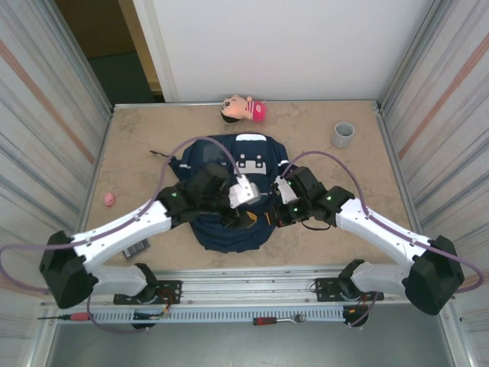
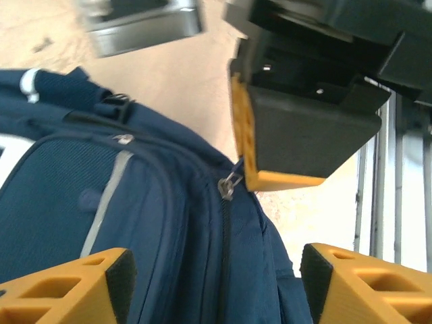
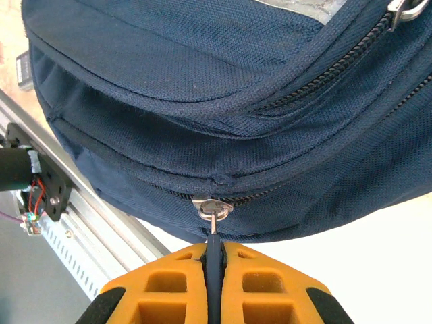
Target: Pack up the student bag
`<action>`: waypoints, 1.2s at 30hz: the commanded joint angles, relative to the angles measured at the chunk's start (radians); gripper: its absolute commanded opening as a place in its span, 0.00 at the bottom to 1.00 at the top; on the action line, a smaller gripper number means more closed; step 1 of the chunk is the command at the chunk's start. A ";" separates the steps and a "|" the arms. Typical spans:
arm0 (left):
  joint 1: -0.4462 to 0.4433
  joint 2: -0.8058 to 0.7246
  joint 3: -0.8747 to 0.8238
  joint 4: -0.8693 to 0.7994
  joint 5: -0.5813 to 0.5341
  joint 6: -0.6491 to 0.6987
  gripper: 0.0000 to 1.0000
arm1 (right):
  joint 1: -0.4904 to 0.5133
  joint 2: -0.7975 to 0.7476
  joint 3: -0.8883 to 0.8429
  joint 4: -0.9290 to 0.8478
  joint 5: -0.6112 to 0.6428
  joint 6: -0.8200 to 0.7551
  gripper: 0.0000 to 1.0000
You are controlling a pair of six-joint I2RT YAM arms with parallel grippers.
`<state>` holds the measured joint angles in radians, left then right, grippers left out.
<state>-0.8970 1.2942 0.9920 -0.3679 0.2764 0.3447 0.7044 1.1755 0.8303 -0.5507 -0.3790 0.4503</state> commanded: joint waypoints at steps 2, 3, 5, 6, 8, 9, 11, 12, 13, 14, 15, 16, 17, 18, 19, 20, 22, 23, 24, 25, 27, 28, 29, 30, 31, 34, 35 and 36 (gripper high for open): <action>-0.017 0.104 0.047 0.016 -0.048 0.168 0.66 | -0.011 -0.034 0.009 0.000 -0.008 -0.028 0.00; -0.016 0.121 0.047 0.022 -0.052 0.167 0.65 | -0.012 -0.036 0.008 0.000 -0.008 -0.028 0.00; -0.016 0.140 0.034 0.042 -0.075 0.169 0.59 | -0.013 -0.039 0.007 0.002 -0.010 -0.028 0.00; -0.017 0.142 0.020 0.059 -0.101 0.168 0.53 | -0.014 -0.042 0.007 0.002 -0.010 -0.027 0.00; -0.017 0.136 -0.014 0.099 -0.148 0.167 0.39 | -0.019 -0.046 0.003 0.007 -0.019 -0.027 0.00; -0.016 0.126 -0.030 0.115 -0.160 0.171 0.35 | -0.023 -0.048 0.003 0.010 -0.025 -0.028 0.00; -0.017 0.107 -0.059 0.137 -0.165 0.178 0.30 | -0.030 -0.054 0.000 0.012 -0.033 -0.027 0.00; -0.016 0.097 -0.069 0.139 -0.157 0.184 0.26 | -0.036 -0.056 -0.002 0.011 -0.031 -0.026 0.00; -0.017 0.090 -0.073 0.136 -0.148 0.191 0.20 | -0.042 -0.057 -0.003 0.006 -0.024 -0.026 0.00; -0.016 0.080 -0.076 0.133 -0.137 0.196 0.13 | -0.053 -0.056 -0.006 -0.003 -0.008 -0.022 0.00; -0.016 0.069 -0.083 0.131 -0.127 0.201 0.07 | -0.069 -0.057 -0.010 -0.011 0.005 -0.017 0.00; -0.016 0.059 -0.089 0.134 -0.119 0.207 0.04 | -0.090 -0.057 -0.015 -0.015 0.009 -0.014 0.00; -0.016 0.047 -0.096 0.138 -0.113 0.214 0.01 | -0.119 -0.056 -0.024 -0.018 0.005 -0.013 0.00; -0.015 0.034 -0.105 0.142 -0.105 0.221 0.00 | -0.153 -0.054 -0.034 -0.017 0.001 -0.011 0.00; -0.014 0.022 -0.111 0.146 -0.100 0.228 0.00 | -0.182 -0.050 -0.038 -0.016 -0.004 -0.010 0.00; -0.012 0.008 -0.118 0.147 -0.093 0.232 0.00 | -0.220 -0.047 -0.045 -0.009 -0.010 -0.011 0.00; -0.010 -0.016 -0.126 0.147 -0.075 0.239 0.00 | -0.288 -0.032 -0.053 0.015 -0.022 -0.013 0.00; -0.008 -0.027 -0.130 0.146 -0.064 0.244 0.00 | -0.321 -0.020 -0.055 0.034 -0.029 -0.015 0.00; -0.009 -0.040 -0.131 0.144 -0.051 0.248 0.00 | -0.356 -0.003 -0.058 0.062 -0.040 -0.014 0.00; -0.009 -0.049 -0.131 0.140 -0.039 0.252 0.00 | -0.382 0.015 -0.059 0.089 -0.049 -0.012 0.00; -0.009 -0.070 -0.134 0.136 0.008 0.260 0.00 | -0.437 0.068 -0.054 0.159 -0.072 -0.008 0.00; -0.009 -0.078 -0.132 0.131 0.032 0.264 0.00 | -0.456 0.095 -0.049 0.190 -0.081 -0.004 0.00; -0.009 -0.088 -0.132 0.126 0.058 0.267 0.00 | -0.477 0.130 -0.039 0.223 -0.089 0.000 0.00; -0.009 -0.095 -0.133 0.122 0.084 0.270 0.00 | -0.493 0.168 -0.029 0.249 -0.094 0.003 0.00; -0.010 -0.098 -0.134 0.119 0.103 0.271 0.00 | -0.505 0.197 -0.014 0.268 -0.095 0.005 0.00; -0.011 -0.102 -0.138 0.111 0.132 0.277 0.00 | -0.533 0.275 0.037 0.290 -0.093 0.000 0.00; -0.012 -0.100 -0.141 0.107 0.137 0.281 0.00 | -0.538 0.296 0.051 0.290 -0.092 -0.006 0.00; -0.012 -0.098 -0.142 0.104 0.143 0.283 0.00 | -0.543 0.307 0.061 0.292 -0.092 -0.012 0.00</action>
<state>-0.9031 1.2675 0.8555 -0.1822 0.2859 0.5983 0.2348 1.4406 0.8394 -0.3393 -0.6609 0.4366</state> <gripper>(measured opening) 0.074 0.060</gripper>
